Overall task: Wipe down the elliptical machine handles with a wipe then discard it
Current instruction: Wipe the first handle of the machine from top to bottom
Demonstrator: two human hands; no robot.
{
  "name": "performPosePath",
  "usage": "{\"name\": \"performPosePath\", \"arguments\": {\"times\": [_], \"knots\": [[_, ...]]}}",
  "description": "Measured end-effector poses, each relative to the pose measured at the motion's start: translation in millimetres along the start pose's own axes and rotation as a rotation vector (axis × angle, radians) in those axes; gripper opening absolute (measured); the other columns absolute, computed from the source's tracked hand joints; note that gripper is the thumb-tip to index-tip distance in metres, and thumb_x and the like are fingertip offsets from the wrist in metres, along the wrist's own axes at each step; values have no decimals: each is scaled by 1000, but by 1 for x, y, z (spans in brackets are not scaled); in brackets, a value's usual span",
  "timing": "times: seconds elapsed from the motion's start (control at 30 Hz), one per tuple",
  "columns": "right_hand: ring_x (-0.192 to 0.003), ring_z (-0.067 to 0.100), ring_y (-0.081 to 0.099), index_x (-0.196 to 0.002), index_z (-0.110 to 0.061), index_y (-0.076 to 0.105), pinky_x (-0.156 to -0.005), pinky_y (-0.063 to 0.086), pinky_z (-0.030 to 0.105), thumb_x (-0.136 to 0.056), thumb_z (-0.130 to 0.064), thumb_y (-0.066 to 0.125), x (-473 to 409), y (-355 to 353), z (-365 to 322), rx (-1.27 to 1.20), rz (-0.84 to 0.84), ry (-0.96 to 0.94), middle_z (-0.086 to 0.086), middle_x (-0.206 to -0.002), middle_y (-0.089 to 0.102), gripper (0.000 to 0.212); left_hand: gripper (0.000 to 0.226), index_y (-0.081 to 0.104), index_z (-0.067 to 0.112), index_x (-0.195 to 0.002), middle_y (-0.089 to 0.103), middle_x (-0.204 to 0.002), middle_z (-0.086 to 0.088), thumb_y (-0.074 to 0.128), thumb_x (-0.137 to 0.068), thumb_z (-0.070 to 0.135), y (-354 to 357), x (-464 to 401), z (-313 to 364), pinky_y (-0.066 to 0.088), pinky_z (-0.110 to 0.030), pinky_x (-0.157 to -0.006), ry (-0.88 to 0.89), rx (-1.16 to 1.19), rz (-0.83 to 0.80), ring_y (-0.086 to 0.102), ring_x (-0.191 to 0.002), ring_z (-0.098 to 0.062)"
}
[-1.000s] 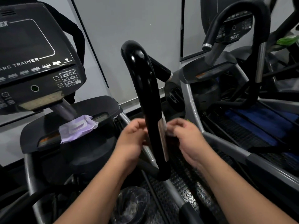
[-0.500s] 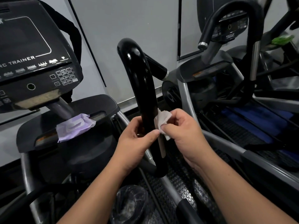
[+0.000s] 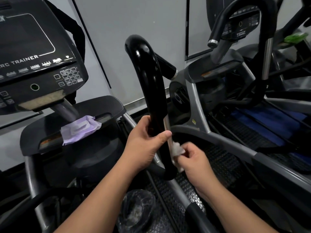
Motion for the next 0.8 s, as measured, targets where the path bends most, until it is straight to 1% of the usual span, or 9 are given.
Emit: {"name": "performPosePath", "arguments": {"times": [0.1,0.17,0.2,0.3,0.4,0.5,0.6,0.7,0.8], "knots": [[-64,12,55,-72,-19,66,-58,42,30,-80,0,64,4,-2,27,52,15,135,-3,-64,63,21,43,61,24,-117,73,-111,5,77,-78,30,2,1,2,52,-30,-95,18,-38,-18,67,-107,-9],[-62,10,55,-73,-11,64,-56,43,27,-82,8,61,0,-3,16,15,50,95,-1,-63,62,21,39,61,30,-114,73,-109,9,76,-78,28,2,1,4,49,-20,-89,30,-43,-16,67,-105,-2],[-59,9,55,-75,-8,63,-54,44,24,-82,10,60,0,-2,9,-15,62,70,-1,-62,62,19,38,61,32,-113,72,-109,9,76,-78,28,2,1,4,48,-17,-88,32,-48,-13,66,-104,-1],[-56,12,54,-76,-3,61,-48,43,21,-84,15,54,6,2,11,-93,84,77,3,-60,60,21,39,60,29,-115,72,-112,5,76,-79,29,2,1,2,50,-21,-91,42,-63,-12,66,-107,-5],[-54,12,51,-78,-2,57,-44,41,19,-85,18,49,16,5,32,-158,119,174,6,-61,56,23,41,60,28,-118,71,-115,6,76,-80,30,3,1,1,48,-21,-92,47,-67,-31,65,-110,-5],[-61,11,56,-83,-3,60,-51,45,20,-84,13,54,14,4,29,-144,155,133,5,-69,63,17,41,59,25,-119,71,-114,6,75,-81,29,2,1,3,49,-21,-92,54,-71,-39,65,-109,-4],[-71,12,64,-95,-13,64,-58,50,26,-86,4,62,12,3,34,-124,172,141,5,-83,71,19,39,59,30,-118,71,-114,9,76,-83,28,2,2,3,48,-21,-92,54,-83,-39,65,-109,-2],[-62,15,60,-93,-3,60,-51,47,27,-90,6,59,15,4,51,-91,160,240,14,-75,65,9,40,58,34,-117,70,-116,10,75,-81,33,2,4,3,47,-21,-93,52,-98,-28,64,-111,-2],[-52,9,56,-90,3,58,-44,45,22,-92,7,57,15,3,46,-69,157,221,12,-68,62,4,38,59,33,-115,70,-115,7,75,-80,34,3,4,2,48,-25,-94,47,-96,-19,64,-111,-5]]}}
Point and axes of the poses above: each hand's wrist, its own x-axis away from the middle knuckle, its own y-axis out of the palm, z = x × y, the point moved 6 cm from there along -x, towards the middle knuckle
